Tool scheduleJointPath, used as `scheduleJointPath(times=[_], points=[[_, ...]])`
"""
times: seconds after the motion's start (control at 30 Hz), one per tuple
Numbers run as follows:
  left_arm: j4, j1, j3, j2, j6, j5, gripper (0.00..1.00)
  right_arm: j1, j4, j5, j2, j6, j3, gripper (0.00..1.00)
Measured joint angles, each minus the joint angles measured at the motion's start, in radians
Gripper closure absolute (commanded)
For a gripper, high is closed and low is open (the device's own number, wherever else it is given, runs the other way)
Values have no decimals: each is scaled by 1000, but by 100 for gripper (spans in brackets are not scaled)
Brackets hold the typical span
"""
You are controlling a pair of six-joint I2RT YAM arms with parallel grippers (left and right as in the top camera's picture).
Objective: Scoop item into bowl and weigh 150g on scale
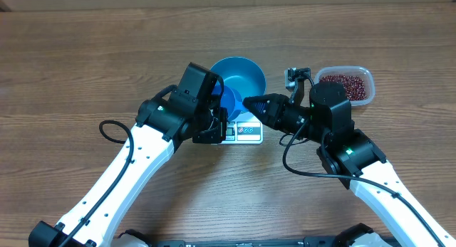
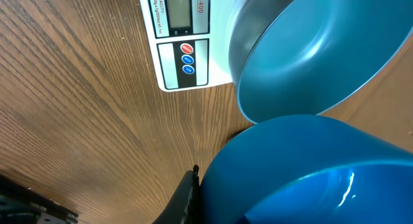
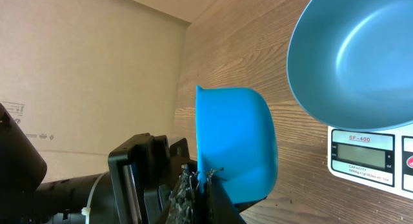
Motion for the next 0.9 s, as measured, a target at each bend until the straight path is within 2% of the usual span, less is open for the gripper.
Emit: scheduleJointPath(times=[0.43,0.7,0.77,0.83,0.9], points=[[0,0,0,0,0,0,94,0,0,0,0,0,0,96],[2,0,0,2,-3,1,73,0,0,-6,0,0,0,96],[3,0,0,2,-4,0,65,0,-2,-8,0,0,0,96],[4,0,0,2,-4,0,53,0,-10,-11,0,1,0,96],[4,0,0,2,-8,1,34,0,-10,-14,0,0,0,96]])
